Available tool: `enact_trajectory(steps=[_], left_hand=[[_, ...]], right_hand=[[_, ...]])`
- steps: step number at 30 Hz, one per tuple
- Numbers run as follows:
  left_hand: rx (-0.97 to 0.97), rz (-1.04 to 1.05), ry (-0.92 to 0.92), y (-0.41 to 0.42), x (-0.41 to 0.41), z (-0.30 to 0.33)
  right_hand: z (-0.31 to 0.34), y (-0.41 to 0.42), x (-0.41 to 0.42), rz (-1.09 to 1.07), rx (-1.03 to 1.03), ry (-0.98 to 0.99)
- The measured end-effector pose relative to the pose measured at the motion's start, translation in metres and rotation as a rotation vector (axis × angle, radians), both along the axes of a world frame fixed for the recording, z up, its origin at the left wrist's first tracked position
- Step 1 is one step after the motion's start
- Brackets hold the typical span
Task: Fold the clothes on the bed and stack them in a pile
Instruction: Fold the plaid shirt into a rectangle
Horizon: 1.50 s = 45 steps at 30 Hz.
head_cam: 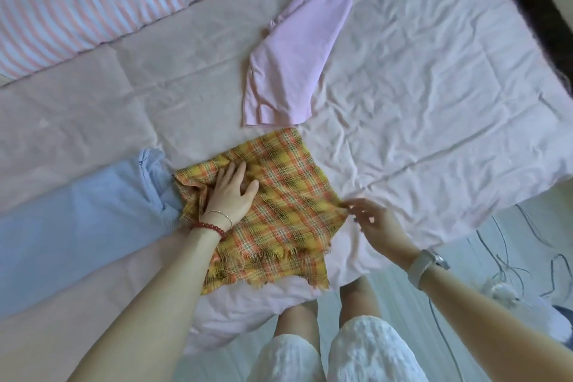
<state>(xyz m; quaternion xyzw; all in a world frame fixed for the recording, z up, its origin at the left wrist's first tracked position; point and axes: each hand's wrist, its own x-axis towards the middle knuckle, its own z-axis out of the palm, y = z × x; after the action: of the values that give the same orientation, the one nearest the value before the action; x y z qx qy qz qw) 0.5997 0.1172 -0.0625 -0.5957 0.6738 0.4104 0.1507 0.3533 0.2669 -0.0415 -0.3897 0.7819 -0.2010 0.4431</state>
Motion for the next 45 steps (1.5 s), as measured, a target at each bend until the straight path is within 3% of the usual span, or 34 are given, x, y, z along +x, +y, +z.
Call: enact_trajectory(steps=[3, 6, 8, 12, 19, 23, 27, 31, 33, 36, 40, 45], left_hand=[[-0.198, 0.048, -0.017, 0.004, -0.007, 0.007], [-0.380, 0.032, -0.089, -0.003, -0.014, 0.013], [-0.408, -0.054, -0.099, -0.016, -0.020, 0.011], [-0.294, -0.190, -0.124, -0.049, -0.036, 0.001], [-0.419, -0.003, -0.040, -0.056, -0.053, 0.000], [-0.457, 0.085, -0.008, -0.038, -0.050, 0.016], [-0.699, -0.096, 0.101, 0.024, -0.016, 0.038], [-0.620, -0.427, 0.122, 0.093, 0.025, 0.040], [-0.568, -0.484, 0.068, 0.109, 0.041, 0.040], [-0.609, -0.350, 0.081, 0.111, 0.055, 0.040], [-0.728, -0.339, 0.278, 0.098, 0.061, 0.049], [-0.879, -0.362, 0.374, 0.100, 0.066, 0.073]], right_hand=[[-0.004, -0.009, 0.025, -0.588, 0.415, -0.601], [-0.009, -0.016, 0.040, -0.755, 0.633, -0.801], [-0.011, -0.019, 0.044, -0.881, 0.602, -0.816], [-0.016, -0.015, 0.040, -1.007, 0.330, -0.889], [-0.022, 0.029, 0.056, -0.734, 0.537, -0.465], [-0.025, 0.023, 0.055, -0.279, 0.666, -0.144], [-0.010, 0.017, 0.045, -0.220, 0.242, 0.154], [0.003, 0.006, 0.048, 0.060, -0.107, 0.181], [0.008, 0.008, 0.053, 0.281, -0.222, 0.237], [0.014, 0.017, 0.062, 0.527, -0.305, 0.309], [0.012, 0.029, 0.072, 0.696, -0.283, 0.451], [0.015, 0.027, 0.075, 0.730, -0.448, 0.308]])
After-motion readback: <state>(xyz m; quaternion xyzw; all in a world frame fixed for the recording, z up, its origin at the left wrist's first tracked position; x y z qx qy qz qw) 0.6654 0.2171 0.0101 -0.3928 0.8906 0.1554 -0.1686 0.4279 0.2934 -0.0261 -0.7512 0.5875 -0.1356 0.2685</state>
